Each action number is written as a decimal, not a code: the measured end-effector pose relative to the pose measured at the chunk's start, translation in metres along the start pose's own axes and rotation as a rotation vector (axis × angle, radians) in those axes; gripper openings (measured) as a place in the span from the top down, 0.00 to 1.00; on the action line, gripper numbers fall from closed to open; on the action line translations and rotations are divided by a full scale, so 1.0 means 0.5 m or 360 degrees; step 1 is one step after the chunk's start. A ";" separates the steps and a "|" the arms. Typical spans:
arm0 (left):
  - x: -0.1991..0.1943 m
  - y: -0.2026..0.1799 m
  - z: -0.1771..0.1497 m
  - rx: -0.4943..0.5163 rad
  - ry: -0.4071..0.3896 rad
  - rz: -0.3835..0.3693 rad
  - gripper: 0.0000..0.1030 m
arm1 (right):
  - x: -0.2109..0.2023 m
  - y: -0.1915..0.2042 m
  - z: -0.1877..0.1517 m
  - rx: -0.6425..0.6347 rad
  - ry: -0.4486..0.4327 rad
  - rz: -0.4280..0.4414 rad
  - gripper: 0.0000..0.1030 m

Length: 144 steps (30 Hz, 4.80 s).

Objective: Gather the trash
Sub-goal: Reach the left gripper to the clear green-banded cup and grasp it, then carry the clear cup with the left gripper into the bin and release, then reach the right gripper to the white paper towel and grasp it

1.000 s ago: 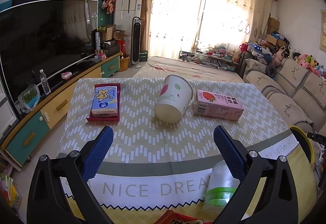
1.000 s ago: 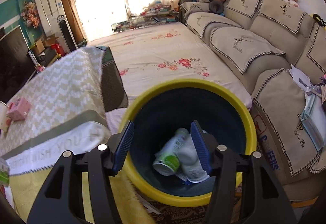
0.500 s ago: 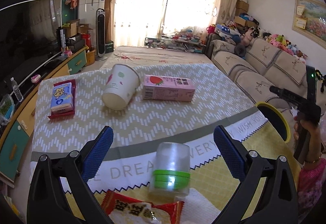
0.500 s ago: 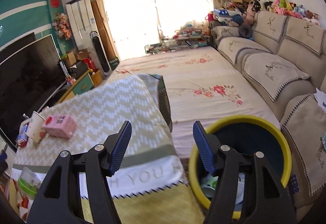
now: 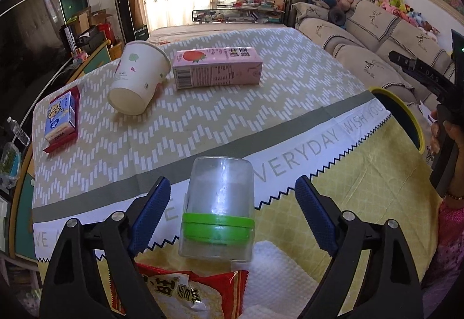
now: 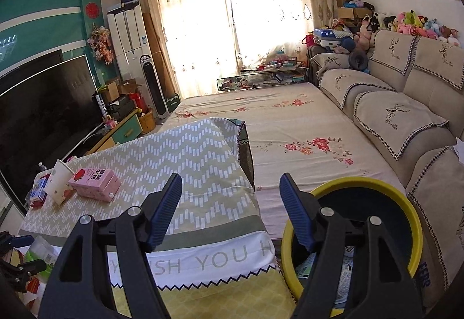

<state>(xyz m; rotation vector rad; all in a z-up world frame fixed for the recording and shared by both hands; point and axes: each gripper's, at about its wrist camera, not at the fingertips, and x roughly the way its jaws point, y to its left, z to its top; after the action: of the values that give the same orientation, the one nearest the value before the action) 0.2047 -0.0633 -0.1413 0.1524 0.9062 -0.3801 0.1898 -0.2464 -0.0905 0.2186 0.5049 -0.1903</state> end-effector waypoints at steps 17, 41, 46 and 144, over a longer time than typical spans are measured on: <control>0.024 0.005 0.002 -0.0052 0.0142 0.0062 0.51 | -0.006 -0.002 -0.004 -0.0003 -0.0004 0.0011 0.35; 0.005 -0.538 0.179 0.0561 0.0051 -0.0483 0.51 | -0.150 -0.259 -0.003 0.0162 -0.0104 -0.0406 0.33; 0.075 -0.672 0.214 0.0667 0.0184 -0.0562 0.51 | -0.227 -0.380 -0.031 0.0259 -0.0125 -0.0594 0.31; -0.375 0.143 -0.246 -0.0780 -0.0403 0.0241 0.16 | -0.162 0.434 -0.281 -0.0954 0.0749 0.1132 0.95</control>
<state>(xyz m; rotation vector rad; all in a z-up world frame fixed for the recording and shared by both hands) 0.0372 0.0861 -0.0704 -0.2719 0.7086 -0.0273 0.1070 0.0075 -0.1352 -0.1589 0.8917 0.7188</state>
